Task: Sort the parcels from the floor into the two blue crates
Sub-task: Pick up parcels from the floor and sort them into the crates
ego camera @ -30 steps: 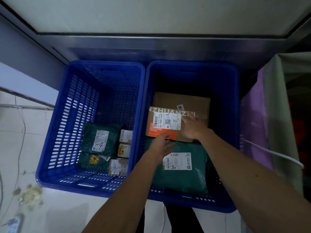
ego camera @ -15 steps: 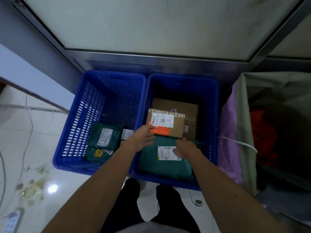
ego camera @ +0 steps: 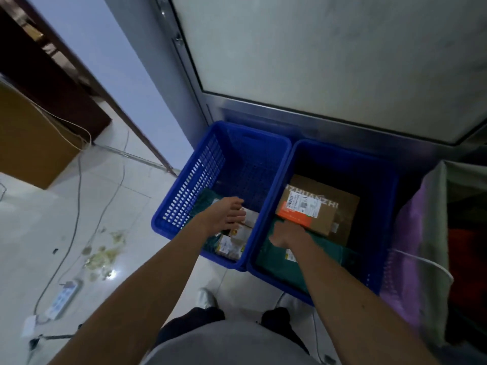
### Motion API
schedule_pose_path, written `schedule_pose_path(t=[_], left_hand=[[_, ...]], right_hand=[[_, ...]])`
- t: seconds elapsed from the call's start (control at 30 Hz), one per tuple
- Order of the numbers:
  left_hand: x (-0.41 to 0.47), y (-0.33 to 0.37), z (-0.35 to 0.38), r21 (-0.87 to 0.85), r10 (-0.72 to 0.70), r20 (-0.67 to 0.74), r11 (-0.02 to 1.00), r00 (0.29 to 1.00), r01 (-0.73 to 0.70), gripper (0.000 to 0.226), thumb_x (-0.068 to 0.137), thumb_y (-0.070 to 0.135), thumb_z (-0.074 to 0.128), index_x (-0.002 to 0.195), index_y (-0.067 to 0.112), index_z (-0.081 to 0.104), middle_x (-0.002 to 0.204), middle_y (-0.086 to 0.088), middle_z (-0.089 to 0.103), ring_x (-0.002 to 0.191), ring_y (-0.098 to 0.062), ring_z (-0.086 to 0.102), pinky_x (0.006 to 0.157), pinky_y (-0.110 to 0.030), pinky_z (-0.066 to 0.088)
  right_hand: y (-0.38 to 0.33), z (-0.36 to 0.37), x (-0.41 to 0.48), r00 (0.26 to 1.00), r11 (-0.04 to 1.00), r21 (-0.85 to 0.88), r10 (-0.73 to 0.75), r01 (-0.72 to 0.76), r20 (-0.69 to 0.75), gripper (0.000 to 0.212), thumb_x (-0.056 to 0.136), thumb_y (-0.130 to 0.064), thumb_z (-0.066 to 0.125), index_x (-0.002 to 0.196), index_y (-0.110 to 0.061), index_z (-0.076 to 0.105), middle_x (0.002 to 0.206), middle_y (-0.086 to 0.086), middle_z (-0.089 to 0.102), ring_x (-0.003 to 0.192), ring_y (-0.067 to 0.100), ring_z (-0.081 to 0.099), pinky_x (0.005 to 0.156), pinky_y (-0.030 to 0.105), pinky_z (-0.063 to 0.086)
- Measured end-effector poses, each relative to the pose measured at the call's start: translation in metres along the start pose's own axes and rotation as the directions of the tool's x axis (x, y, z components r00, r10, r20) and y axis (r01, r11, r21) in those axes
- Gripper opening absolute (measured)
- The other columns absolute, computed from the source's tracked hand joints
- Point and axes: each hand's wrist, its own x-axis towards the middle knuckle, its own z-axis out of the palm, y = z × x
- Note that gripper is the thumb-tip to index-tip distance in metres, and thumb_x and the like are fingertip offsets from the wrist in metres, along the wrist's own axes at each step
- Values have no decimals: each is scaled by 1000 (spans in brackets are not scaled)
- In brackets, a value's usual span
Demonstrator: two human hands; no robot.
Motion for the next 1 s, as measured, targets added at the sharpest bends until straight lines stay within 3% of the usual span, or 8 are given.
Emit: schedule_pose_path(t=[0.2,0.27,0.33,0.43,0.5,0.6,0.8,1.0], left_hand=[[-8,-5,-60,167,160,-120,976,980,-139,33,101,27,54,123,3,60,123,-14,66,103,-25,64,98,-41,50],[-8,-8,-85,432,292,-164,880,942,-198,23,100,25,53,109,7,64,112,-14,67,95,-26,62,86,-35,49],[-7,-13,-119,705,422,-148,679,894,-204,20,97,32,52,96,15,63,99,-7,65,93,-28,63,80,-34,47],[-8,-22,-174,883,492,-66,433,868,-179,23,94,35,48,92,16,60,96,-4,66,89,-26,62,80,-36,50],[-10,-27,-210,907,504,-46,383,862,-176,30,94,34,49,98,8,64,97,-9,67,90,-29,63,83,-38,53],[-11,-39,-266,923,474,-38,353,879,-151,37,96,34,49,112,4,64,107,-13,69,96,-32,64,86,-40,54],[-11,-65,-364,903,386,-69,416,920,-107,41,99,36,48,124,7,60,120,-13,67,107,-29,62,89,-39,50],[16,-68,-410,897,283,-116,442,952,-21,45,99,37,48,133,10,55,133,-10,61,120,-29,57,97,-36,47]], right_hand=[[-49,-3,5,1000,994,-112,2,-1,2,39,107,-30,36,127,-7,60,95,6,61,69,18,49,66,33,44],[-71,1,8,1000,990,-139,23,-24,-6,40,107,-30,37,132,-8,58,97,8,63,64,18,46,57,31,40],[-96,5,14,998,992,-114,54,-56,-17,41,107,-25,38,139,-7,53,85,7,57,61,18,43,54,31,37],[-148,10,21,998,994,-93,63,-61,13,47,106,-29,39,146,-6,48,126,13,62,99,27,62,87,39,50],[-185,22,29,994,991,-102,96,-91,46,52,106,-39,39,148,-9,46,140,14,56,119,31,58,107,45,42],[-241,45,49,994,993,-87,88,-82,68,49,108,-35,36,139,-3,55,112,13,63,94,28,61,93,42,47],[-347,68,74,993,997,-54,62,-57,101,60,105,-43,38,149,-3,40,143,17,52,121,32,56,100,41,48],[-384,62,117,998,996,-63,59,-57,32,39,102,-39,41,120,-7,53,97,8,56,83,26,58,70,37,43]])
